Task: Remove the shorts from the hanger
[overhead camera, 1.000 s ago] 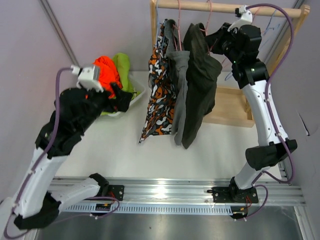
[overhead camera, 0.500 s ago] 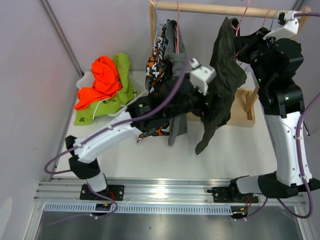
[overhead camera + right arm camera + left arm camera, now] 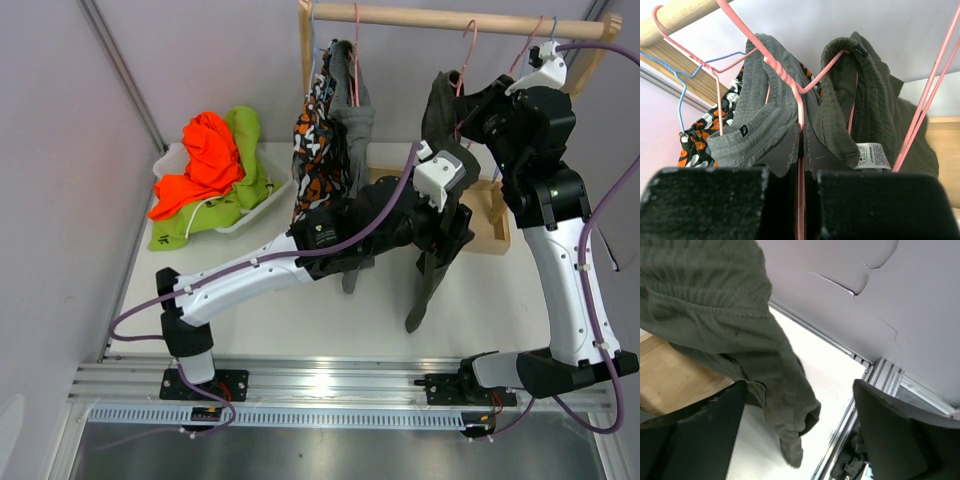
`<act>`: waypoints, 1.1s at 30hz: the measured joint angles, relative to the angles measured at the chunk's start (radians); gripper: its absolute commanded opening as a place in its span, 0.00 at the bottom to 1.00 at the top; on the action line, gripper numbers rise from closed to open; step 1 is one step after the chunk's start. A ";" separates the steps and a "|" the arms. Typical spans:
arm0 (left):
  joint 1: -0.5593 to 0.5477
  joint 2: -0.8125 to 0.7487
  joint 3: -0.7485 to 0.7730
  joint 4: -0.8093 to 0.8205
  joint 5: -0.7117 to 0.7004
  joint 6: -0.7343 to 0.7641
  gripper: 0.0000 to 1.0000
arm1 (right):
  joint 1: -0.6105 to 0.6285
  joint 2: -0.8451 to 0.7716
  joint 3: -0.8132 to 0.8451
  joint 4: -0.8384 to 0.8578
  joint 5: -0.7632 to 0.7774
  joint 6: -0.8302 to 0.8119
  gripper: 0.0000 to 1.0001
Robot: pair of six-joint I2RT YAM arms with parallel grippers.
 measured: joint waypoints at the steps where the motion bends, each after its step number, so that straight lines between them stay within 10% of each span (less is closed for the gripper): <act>1: 0.000 0.000 -0.016 0.015 -0.008 0.002 0.83 | 0.000 -0.001 0.000 0.001 0.000 0.003 0.00; 5: -0.001 0.021 -0.066 0.032 -0.050 0.003 0.71 | 0.001 -0.002 0.002 -0.001 0.000 0.007 0.00; 9: 0.000 0.067 -0.082 0.033 -0.091 -0.002 0.10 | 0.001 -0.002 0.012 -0.005 0.000 0.010 0.00; 11: -0.001 0.076 -0.106 0.041 -0.121 -0.002 0.00 | 0.001 -0.002 0.016 -0.013 0.001 0.010 0.00; 33: -0.375 -0.283 -0.785 0.132 -0.499 -0.200 0.00 | -0.076 0.044 0.099 0.014 -0.019 0.042 0.00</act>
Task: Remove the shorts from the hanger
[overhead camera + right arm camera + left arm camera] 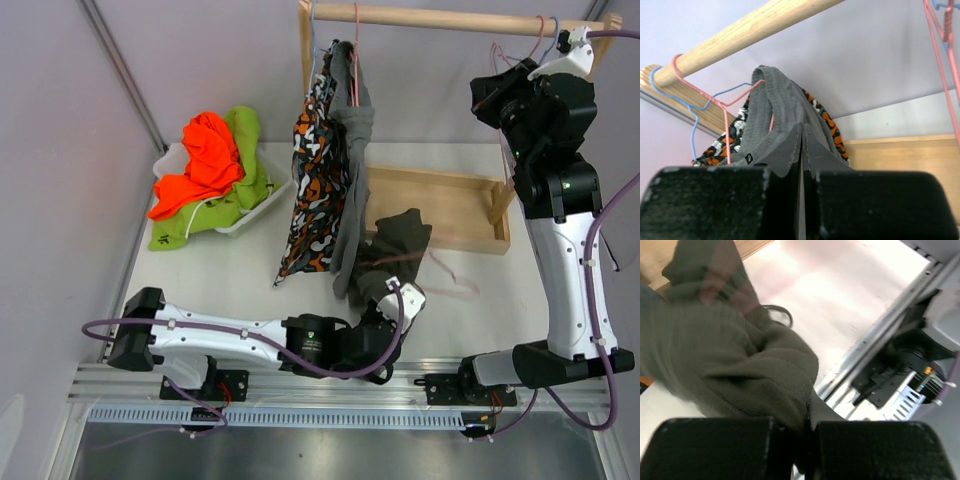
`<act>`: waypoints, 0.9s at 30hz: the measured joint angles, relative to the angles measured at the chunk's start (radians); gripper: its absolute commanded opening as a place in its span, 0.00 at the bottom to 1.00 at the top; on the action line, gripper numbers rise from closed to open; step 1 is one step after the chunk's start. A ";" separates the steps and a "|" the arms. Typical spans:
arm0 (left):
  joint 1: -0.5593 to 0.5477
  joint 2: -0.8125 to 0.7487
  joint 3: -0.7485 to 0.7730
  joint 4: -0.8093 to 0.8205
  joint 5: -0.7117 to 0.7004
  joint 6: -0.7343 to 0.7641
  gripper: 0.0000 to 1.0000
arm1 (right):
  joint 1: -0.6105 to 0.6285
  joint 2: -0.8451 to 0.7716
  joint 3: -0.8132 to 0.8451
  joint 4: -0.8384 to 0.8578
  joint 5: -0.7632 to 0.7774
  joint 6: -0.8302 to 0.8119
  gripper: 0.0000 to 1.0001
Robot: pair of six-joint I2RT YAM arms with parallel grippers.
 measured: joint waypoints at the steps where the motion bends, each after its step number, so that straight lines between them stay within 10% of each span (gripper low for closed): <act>1: 0.010 0.005 0.000 -0.005 -0.005 0.000 0.00 | 0.000 -0.005 -0.005 0.003 -0.001 0.006 0.00; 8: 0.108 0.010 0.022 0.025 -0.009 0.020 0.00 | 0.007 -0.137 -0.142 -0.024 -0.054 0.041 0.02; 9: 0.122 0.010 0.022 0.034 -0.009 0.020 0.00 | 0.009 -0.153 -0.151 -0.040 -0.069 0.043 0.13; 10: 0.131 0.010 0.021 0.036 -0.008 0.019 0.00 | 0.013 -0.167 -0.153 -0.068 -0.097 0.043 0.59; 13: 0.135 0.010 0.005 0.035 -0.009 0.006 0.00 | 0.033 -0.189 -0.152 -0.175 -0.168 0.012 0.96; 27: 0.135 -0.244 -0.344 -0.127 -0.021 -0.247 0.00 | -0.006 -0.206 -0.886 -0.282 -0.242 -0.080 1.00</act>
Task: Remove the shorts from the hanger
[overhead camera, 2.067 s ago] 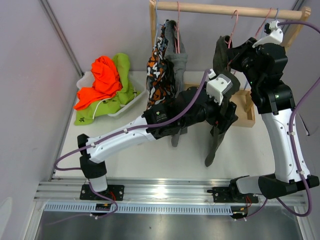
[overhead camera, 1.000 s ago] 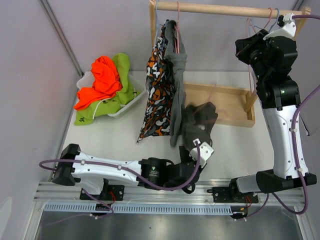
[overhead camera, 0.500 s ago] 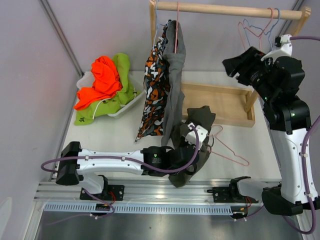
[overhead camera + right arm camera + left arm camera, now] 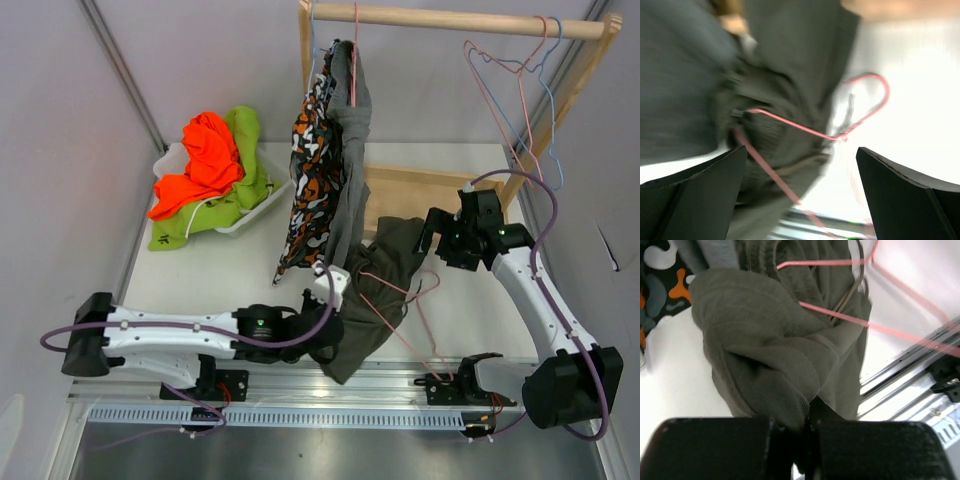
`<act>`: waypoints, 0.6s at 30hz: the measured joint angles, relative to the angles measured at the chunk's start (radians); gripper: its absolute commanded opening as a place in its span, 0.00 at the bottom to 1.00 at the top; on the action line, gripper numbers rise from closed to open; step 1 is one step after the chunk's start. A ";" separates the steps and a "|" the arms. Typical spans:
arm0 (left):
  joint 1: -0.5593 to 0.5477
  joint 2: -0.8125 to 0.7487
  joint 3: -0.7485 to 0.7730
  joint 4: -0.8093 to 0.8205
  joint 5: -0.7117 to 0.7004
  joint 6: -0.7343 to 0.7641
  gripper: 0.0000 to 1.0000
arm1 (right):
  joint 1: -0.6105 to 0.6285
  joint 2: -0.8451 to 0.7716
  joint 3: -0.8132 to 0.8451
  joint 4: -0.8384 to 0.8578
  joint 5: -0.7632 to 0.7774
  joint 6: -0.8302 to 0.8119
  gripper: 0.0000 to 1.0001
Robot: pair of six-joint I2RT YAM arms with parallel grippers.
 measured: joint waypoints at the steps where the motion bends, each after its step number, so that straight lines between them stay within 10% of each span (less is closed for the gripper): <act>1: 0.003 -0.037 -0.013 -0.012 0.000 -0.012 0.00 | -0.005 0.001 -0.027 0.000 0.000 -0.001 0.99; 18: 0.138 -0.068 0.016 0.002 0.021 0.043 0.00 | 0.169 -0.212 -0.316 -0.015 -0.064 0.160 0.95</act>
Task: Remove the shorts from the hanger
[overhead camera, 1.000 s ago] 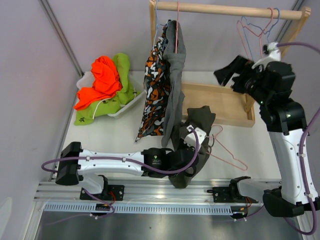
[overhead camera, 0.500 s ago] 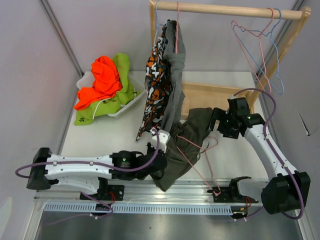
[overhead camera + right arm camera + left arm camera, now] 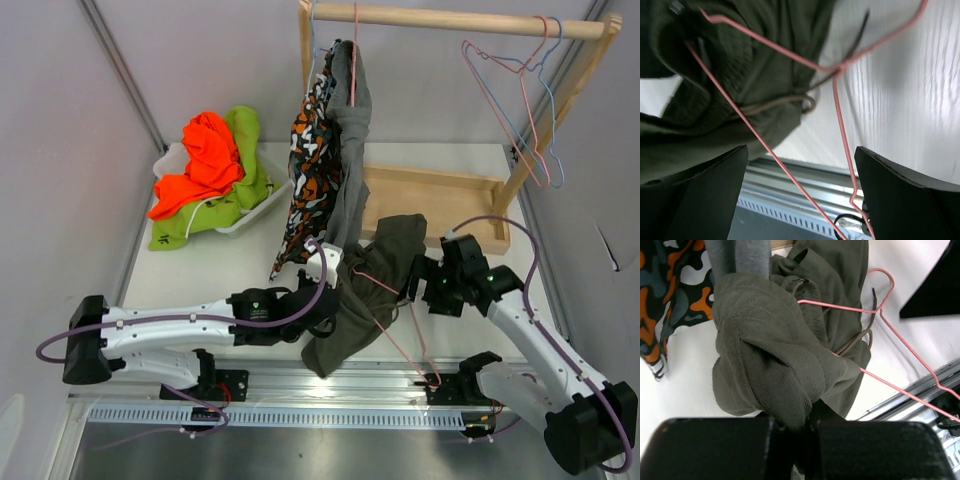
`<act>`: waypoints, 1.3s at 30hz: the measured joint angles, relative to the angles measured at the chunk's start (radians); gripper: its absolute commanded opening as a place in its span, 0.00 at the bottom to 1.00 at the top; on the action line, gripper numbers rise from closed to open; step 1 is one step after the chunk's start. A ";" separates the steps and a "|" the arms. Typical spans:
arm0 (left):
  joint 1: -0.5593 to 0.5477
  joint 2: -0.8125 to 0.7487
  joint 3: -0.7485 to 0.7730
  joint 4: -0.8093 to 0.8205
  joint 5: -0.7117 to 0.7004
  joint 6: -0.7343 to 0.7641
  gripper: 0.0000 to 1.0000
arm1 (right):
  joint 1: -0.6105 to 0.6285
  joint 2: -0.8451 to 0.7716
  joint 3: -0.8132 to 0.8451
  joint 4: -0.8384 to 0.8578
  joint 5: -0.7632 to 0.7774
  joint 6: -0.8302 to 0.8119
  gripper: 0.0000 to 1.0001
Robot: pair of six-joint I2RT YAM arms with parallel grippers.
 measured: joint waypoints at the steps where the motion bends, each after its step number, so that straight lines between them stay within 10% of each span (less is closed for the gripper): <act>1: 0.000 0.006 0.003 0.007 0.006 0.004 0.00 | 0.012 -0.018 -0.029 -0.001 -0.002 0.017 0.95; 12: 0.011 0.000 0.034 0.017 0.015 0.032 0.00 | 0.125 -0.132 -0.275 0.035 0.018 0.177 0.80; 17: 0.020 -0.043 0.036 -0.006 0.014 0.033 0.00 | 0.144 -0.138 -0.348 0.101 0.024 0.221 0.18; 20: 0.027 -0.061 0.039 -0.017 0.014 0.033 0.00 | 0.154 -0.134 -0.370 0.140 0.013 0.224 0.00; 30: 0.035 -0.085 0.037 -0.043 0.013 0.025 0.00 | 0.170 -0.193 -0.252 0.060 0.078 0.245 0.00; 39: 0.036 -0.076 -0.043 -0.098 -0.005 -0.051 0.00 | 0.171 -0.130 0.415 -0.220 0.206 0.187 0.00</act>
